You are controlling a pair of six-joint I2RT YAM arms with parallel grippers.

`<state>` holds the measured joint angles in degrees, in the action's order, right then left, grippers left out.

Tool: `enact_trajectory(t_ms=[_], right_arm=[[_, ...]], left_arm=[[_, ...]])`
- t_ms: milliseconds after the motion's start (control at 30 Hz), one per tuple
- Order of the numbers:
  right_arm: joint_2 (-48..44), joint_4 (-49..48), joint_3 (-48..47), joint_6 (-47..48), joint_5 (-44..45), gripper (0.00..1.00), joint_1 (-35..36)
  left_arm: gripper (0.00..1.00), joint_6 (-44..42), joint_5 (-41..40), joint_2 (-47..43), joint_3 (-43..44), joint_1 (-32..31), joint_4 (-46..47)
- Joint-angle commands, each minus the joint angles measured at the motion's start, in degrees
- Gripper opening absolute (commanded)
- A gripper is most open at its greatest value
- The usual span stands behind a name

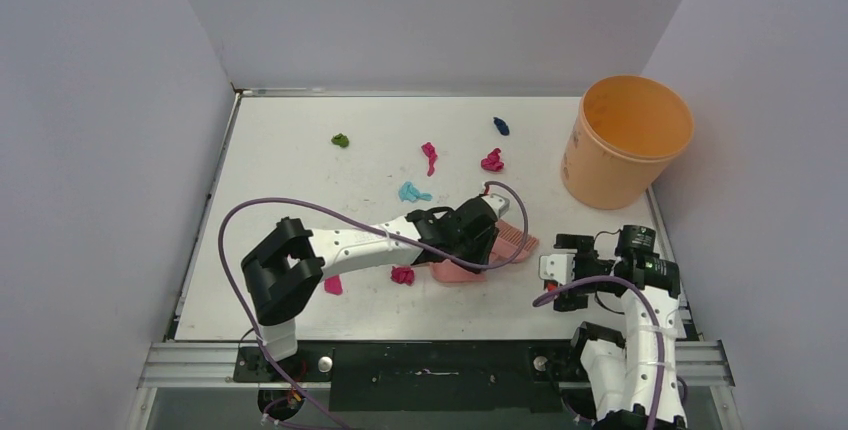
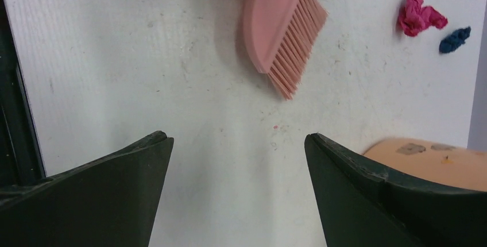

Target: Sweep away the paper scraps from the table

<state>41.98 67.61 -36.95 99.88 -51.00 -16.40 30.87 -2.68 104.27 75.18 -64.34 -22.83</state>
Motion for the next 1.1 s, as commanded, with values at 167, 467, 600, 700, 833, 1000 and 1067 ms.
enact_trajectory(t_ms=[167,467,600,700,833,1000,1067], right_arm=[[-2.27,-9.08,4.73,9.45,-10.6,0.85,0.31],[3.45,-13.14,4.77,8.27,-8.18,0.82,7.78],[3.83,-22.74,7.89,-0.81,-5.51,0.79,11.63],[4.05,-30.92,10.77,-7.14,-4.1,0.76,13.78],[4.16,-43.64,14.21,-17.84,-2.04,0.68,15.7],[5.92,-50.72,16.47,-20.88,-0.72,0.63,16.05],[6.14,-51.99,17.52,-21.28,-0.23,0.6,16.05]], left_arm=[[0.0,2.07,5.25,-3.98,0.35,1.97,6.2],[0.0,2.85,6.96,-3.63,1.58,3.04,6.54],[0.0,3.49,7.65,-3.55,1.91,3.3,6.95],[0.0,3.83,8.22,-3.42,2.11,3.37,7.15],[0.0,4.22,9.14,-3.2,2.08,3.44,7.74],[0.0,4.53,9.85,-2.83,2.21,3.8,8.04],[0.0,4.51,10.2,-2.9,2.25,4.02,8.06]])
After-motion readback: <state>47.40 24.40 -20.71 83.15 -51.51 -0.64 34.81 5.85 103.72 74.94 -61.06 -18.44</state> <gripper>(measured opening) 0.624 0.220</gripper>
